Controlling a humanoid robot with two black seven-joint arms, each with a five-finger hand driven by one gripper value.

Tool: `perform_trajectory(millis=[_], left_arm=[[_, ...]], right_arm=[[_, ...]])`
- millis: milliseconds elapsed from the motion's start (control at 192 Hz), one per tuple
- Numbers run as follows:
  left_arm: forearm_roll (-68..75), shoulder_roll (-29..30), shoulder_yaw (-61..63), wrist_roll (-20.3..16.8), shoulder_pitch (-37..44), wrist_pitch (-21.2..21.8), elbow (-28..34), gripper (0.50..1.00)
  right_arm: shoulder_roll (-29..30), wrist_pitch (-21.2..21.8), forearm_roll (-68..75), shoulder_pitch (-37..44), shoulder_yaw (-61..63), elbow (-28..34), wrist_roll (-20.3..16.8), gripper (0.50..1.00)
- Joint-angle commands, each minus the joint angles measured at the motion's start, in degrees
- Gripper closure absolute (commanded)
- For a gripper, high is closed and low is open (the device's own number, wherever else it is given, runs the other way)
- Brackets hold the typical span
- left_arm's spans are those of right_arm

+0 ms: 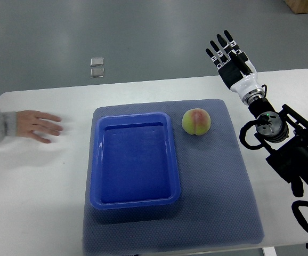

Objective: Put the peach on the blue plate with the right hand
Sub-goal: 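Swing the right hand over the peach and lower it toward the fruit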

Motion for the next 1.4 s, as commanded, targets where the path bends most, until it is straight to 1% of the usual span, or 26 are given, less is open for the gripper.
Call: perform_trajectory(millis=[0,276,395,400,432,484,489,593,640,645,692,749,801,806,858,863,873,910,925,936,962,1014,1019,1040,1159,1393], left_arm=[[0.0,0.0,0.0,0.0,0.0,0.0,0.0,0.500],[0.0,0.0,0.0,0.0,0.0,0.1,0.0,0.500],[0.0,0.0,0.0,0.0,0.0,0.1,0.1,0.500],[0.0,0.0,0.0,0.0,0.0,0.1,0.1,0.500],[-0.1,0.0,0.0,0.0,0.0,0.1,0.1,0.500],[-0.1,0.0,0.0,0.0,0.0,0.1,0.1,0.500],[-0.1,0.0,0.0,0.0,0.0,0.1,0.2,0.500],[0.0,0.0,0.0,0.0,0.0,0.1,0.1,0.500],[0.0,0.0,0.0,0.0,0.0,0.1,0.1,0.500],[0.0,0.0,0.0,0.0,0.0,0.0,0.1,0.500],[0.0,0.0,0.0,0.0,0.0,0.0,0.0,0.500],[0.0,0.0,0.0,0.0,0.0,0.0,0.0,0.500],[0.0,0.0,0.0,0.0,0.0,0.0,0.0,0.500],[0.0,0.0,0.0,0.0,0.0,0.0,0.0,0.500],[0.0,0.0,0.0,0.0,0.0,0.0,0.0,0.500],[0.0,0.0,0.0,0.0,0.0,0.0,0.0,0.500],[0.0,0.0,0.0,0.0,0.0,0.0,0.0,0.500],[0.0,0.0,-0.1,0.0,0.0,0.0,0.0,0.500],[0.0,0.0,-0.1,0.0,0.0,0.0,0.0,0.500],[0.0,0.0,-0.1,0.0,0.0,0.0,0.0,0.500],[0.0,0.0,-0.1,0.0,0.0,0.0,0.0,0.500],[0.0,0.0,-0.1,0.0,0.0,0.0,0.0,0.500],[0.0,0.0,-0.1,0.0,0.0,0.0,0.0,0.500],[0.0,0.0,-0.1,0.0,0.0,0.0,0.0,0.500],[0.0,0.0,-0.1,0.0,0.0,0.0,0.0,0.500],[0.0,0.0,-0.1,0.0,0.0,0.0,0.0,0.500]], right_arm=[[0.0,0.1,0.0,0.1,0.0,0.2,0.0,0.568],[-0.2,0.2,-0.9,0.3,-0.5,0.4,-0.1,0.568],[-0.4,0.4,-1.9,1.8,-0.8,0.5,-0.4,0.570],[-0.7,0.5,-4.0,3.2,-1.7,0.5,-0.5,0.568],[-0.9,0.7,-5.9,4.1,-3.1,0.5,-0.7,0.568],[-0.9,0.7,-5.9,4.1,-3.1,0.5,-0.7,0.568],[-1.7,1.0,-9.7,6.3,-5.9,0.5,-0.8,0.570],[-6.0,1.2,-20.8,12.3,-14.9,0.6,-1.8,0.570],[-6.0,1.2,-20.8,12.3,-14.9,0.6,-1.8,0.570],[-7.7,1.6,-26.1,15.9,-20.2,0.9,-2.6,0.570],[-8.9,2.6,-30.8,19.4,-25.2,1.1,-3.6,0.570],[-10.0,5.0,-37.0,24.5,-33.4,1.2,-5.6,0.570],[-10.0,5.0,-37.0,24.5,-33.4,1.2,-5.6,0.570],[-11.2,6.9,-41.8,29.0,-40.4,1.8,-8.1,0.568],[-11.3,6.9,-41.8,29.1,-40.4,1.8,-8.2,0.568],[-12.6,9.4,-46.2,33.7,-48.0,2.7,-11.7,0.568],[-12.9,10.0,-47.2,34.9,-49.8,3.0,-12.5,0.568],[-13.4,11.8,-49.0,37.6,-54.3,4.1,-14.8,0.568],[-13.7,12.9,-49.7,39.5,-57.2,4.7,-16.4,0.568],[-13.7,12.9,-49.7,39.5,-57.2,4.7,-16.4,0.568],[-13.8,14.1,-50.6,42.2,-61.0,5.4,-18.6,0.568],[-13.8,14.1,-50.6,42.2,-61.0,5.4,-18.6,0.568],[-13.4,14.9,-51.5,45.4,-66.0,6.0,-21.3,0.568],[-13.2,15.0,-51.5,46.4,-67.7,6.0,-22.1,0.568],[-12.6,15.0,-51.1,48.1,-69.5,6.4,-22.9,0.568],[-11.3,14.6,-51.1,47.5,-69.7,8.3,-22.9,0.570]])
